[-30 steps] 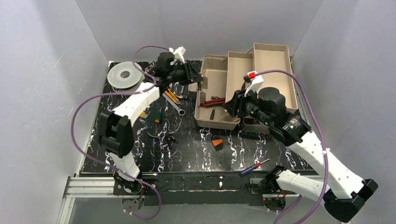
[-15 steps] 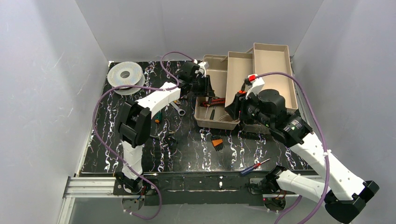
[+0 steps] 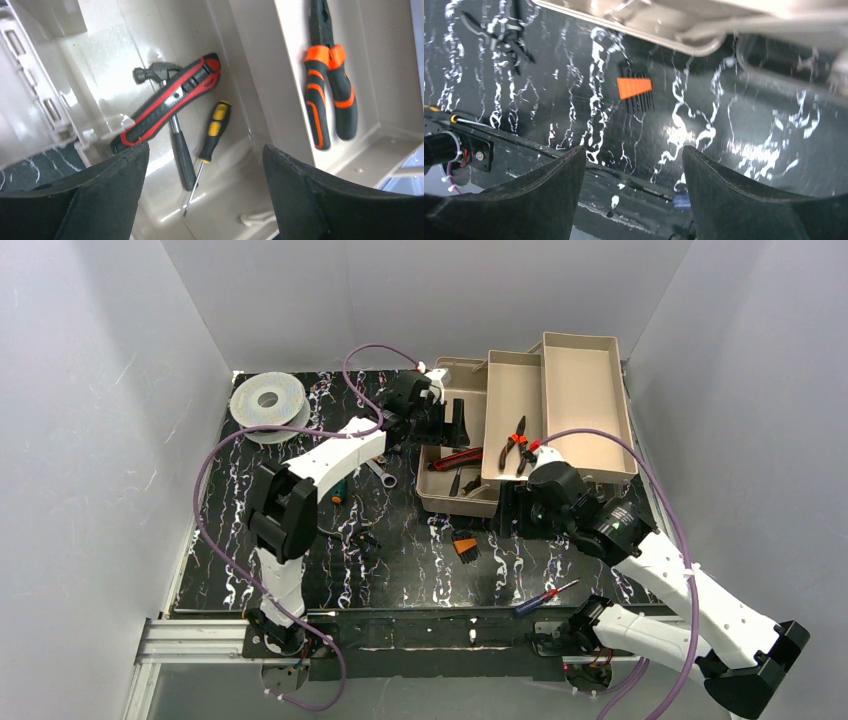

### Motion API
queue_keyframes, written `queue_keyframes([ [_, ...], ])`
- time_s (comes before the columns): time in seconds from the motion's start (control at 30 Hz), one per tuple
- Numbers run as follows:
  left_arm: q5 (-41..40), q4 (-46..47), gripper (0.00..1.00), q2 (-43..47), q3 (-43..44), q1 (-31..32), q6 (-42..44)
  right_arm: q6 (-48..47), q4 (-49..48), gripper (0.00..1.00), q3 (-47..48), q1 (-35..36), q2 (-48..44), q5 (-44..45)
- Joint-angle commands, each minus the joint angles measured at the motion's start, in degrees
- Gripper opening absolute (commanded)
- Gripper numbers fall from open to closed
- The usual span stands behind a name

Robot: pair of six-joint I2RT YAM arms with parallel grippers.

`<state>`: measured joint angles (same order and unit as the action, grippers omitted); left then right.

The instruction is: Pack the tool kit

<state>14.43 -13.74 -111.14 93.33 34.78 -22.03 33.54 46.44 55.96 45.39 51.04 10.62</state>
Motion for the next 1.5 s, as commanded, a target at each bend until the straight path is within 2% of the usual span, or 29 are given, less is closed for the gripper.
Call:
queue_keyframes([
  [0.0,-3.96,1.74,0.91,11.63,-5.13,1.59,0.38,16.05,8.69,0.78,-4.01,2.16,-0.35,8.26],
  [0.07,-5.37,3.03,0.98,15.62,-9.28,1.96,-0.79,20.64,9.67,0.78,-5.59,2.88,-0.50,9.95],
  [0.2,-8.68,5.00,0.98,25.29,-19.60,2.49,-1.84,33.98,16.69,0.79,-6.87,3.99,0.20,17.22],
  [0.33,-11.49,4.41,0.98,34.35,-27.25,2.51,-2.74,47.07,23.77,0.80,-7.88,4.00,2.69,19.36],
  [0.53,-12.48,2.87,0.98,43.66,-35.61,2.54,-6.04,53.41,19.79,0.85,-16.57,3.61,5.20,14.58],
  [0.8,-13.09,1.30,0.98,47.69,-41.44,2.55,-7.03,57.22,15.42,0.83,-22.12,3.07,7.33,9.02],
  [0.97,-17.38,-1.69,0.98,49.77,-42.29,2.56,-6.25,61.54,10.06,0.78,-26.04,2.86,7.90,6.78],
  [1.13,-20.09,-3.26,0.98,52.14,-43.83,2.57,-5.04,63.38,9.46,0.71,-25.31,2.86,9.57,8.95],
  [1.23,-19.56,-3.43,0.98,52.35,-44.28,2.56,-4.61,63.68,10.04,0.60,-24.21,2.88,11.62,8.97],
  [1.27,-19.57,-3.57,0.98,52.32,-44.28,2.55,-4.60,63.74,10.24,0.51,-23.98,2.86,12.18,8.83],
  [1.33,-19.67,-3.56,0.98,52.23,-44.34,2.56,-4.61,63.87,10.46,0.25,-23.67,2.86,12.70,8.61],
  [1.4,-19.73,-3.43,0.98,52.13,-44.41,2.57,-4.68,63.93,10.27,0.11,-23.72,2.88,12.25,8.62],
  [1.47,-19.91,-3.54,0.98,52.04,-44.28,2.53,-4.69,63.93,10.31,0.02,-23.72,2.90,11.38,8.89],
])
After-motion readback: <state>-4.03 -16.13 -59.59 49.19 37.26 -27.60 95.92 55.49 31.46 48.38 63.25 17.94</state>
